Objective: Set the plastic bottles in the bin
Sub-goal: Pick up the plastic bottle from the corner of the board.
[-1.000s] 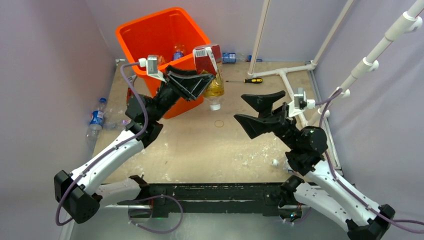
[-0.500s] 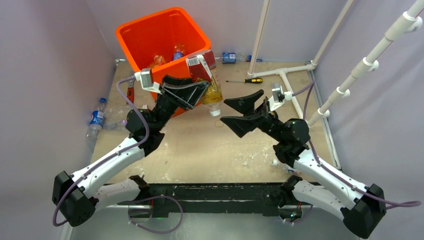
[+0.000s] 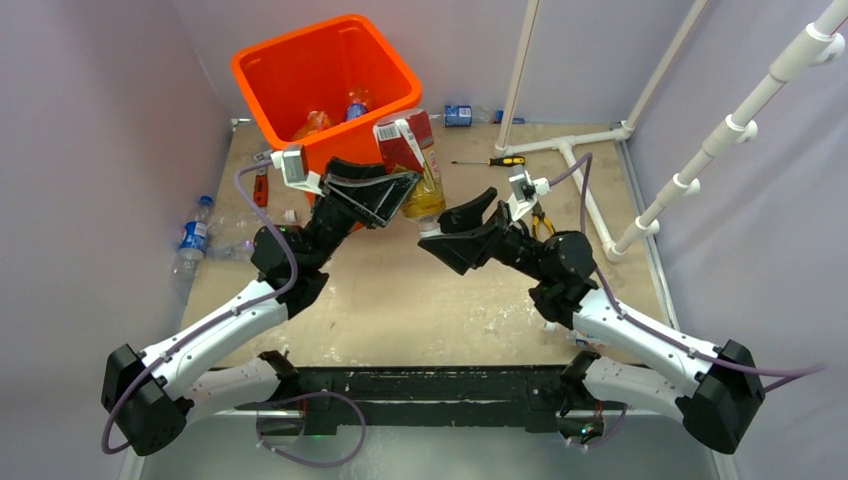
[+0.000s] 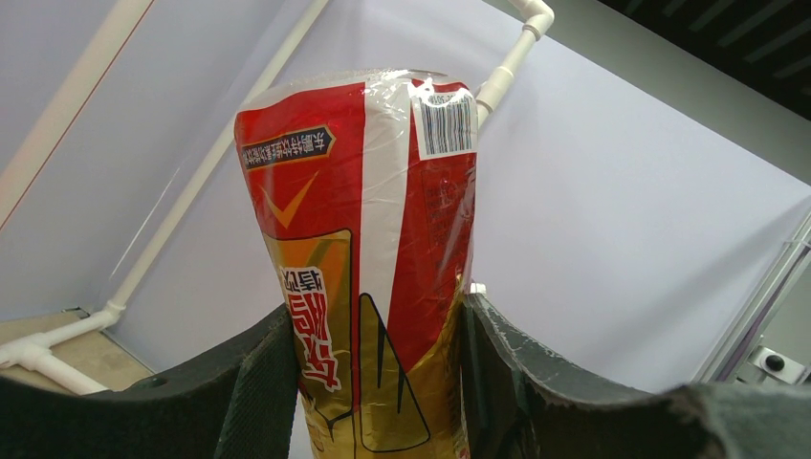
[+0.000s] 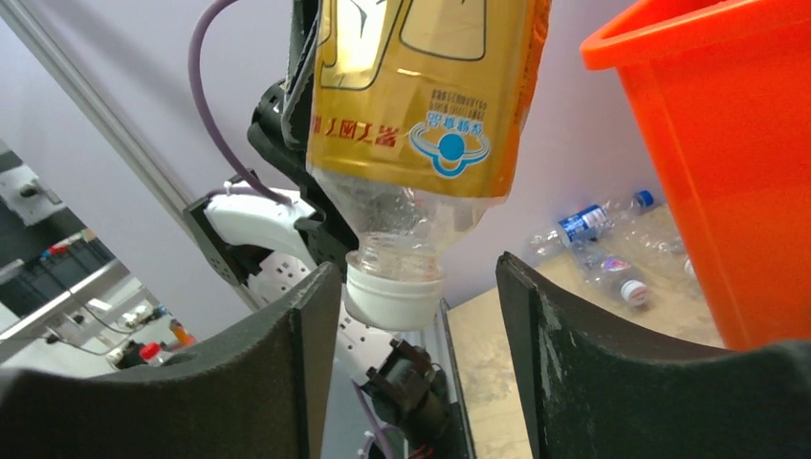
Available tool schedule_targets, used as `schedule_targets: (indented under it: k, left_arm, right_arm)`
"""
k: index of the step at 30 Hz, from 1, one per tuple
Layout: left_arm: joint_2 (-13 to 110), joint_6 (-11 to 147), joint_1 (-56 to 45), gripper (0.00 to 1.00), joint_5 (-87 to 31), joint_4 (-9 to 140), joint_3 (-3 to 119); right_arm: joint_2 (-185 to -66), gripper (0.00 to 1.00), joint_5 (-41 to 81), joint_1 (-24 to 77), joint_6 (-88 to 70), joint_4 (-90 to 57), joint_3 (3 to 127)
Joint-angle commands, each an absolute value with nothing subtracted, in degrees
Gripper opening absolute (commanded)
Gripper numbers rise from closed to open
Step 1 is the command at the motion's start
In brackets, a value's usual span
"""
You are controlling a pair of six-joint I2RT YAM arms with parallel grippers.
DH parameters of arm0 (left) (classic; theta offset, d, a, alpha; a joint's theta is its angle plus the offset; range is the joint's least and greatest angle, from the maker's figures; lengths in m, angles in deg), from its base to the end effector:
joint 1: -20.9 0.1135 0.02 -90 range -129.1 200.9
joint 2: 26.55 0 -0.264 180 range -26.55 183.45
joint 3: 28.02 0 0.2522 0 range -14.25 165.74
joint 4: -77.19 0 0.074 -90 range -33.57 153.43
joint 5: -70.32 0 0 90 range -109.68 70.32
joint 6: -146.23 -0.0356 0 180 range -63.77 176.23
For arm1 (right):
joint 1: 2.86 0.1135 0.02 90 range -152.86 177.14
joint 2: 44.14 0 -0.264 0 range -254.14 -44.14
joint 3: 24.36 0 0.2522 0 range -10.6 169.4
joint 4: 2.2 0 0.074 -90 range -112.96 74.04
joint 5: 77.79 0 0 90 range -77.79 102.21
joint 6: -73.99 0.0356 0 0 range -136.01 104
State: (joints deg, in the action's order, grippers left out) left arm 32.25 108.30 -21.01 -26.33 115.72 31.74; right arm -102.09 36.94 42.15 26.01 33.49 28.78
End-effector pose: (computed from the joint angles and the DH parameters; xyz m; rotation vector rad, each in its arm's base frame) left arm 0.1608 -0.1499 0.4131 0.0337 0.9952 -1.5711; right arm 0.1468 0.1679 0.3707 -0.4718 1.1319 1.5705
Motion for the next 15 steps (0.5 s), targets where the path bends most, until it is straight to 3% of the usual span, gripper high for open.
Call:
schedule_targets:
  k: [1,7,11,12,14,15]
  left_arm:
    - [31.1,108.9,-21.8,0.0,-26.3,118.7,30.8]
    - [30.3,108.7,-22.4,0.0,-26.2,117.7,29.3]
    - [29.6,108.3,-22.6,0.03,-27.1,116.5,28.6]
    - [29.1,107.7,-22.6,0.13,-27.4,115.0,28.7]
    - [26.9,105.4,-22.6,0.48,-26.8,108.9,29.9]
    - [24.9,103.7,-22.6,0.65,-26.3,105.2,30.8]
  right_arm:
    - [-103.3,0.59,34.1,42.6,27.6,39.2,31.1]
    - [-105.2,0.39,34.4,43.1,27.9,41.7,31.4]
    - [-104.2,0.18,34.9,43.1,25.6,39.9,31.4]
    - [-103.4,0.12,35.7,43.1,24.1,37.7,31.9]
    - [-100.6,0.0,36.9,43.1,19.0,29.3,33.5]
    - [-98.7,0.0,36.7,43.1,15.9,23.7,34.8]
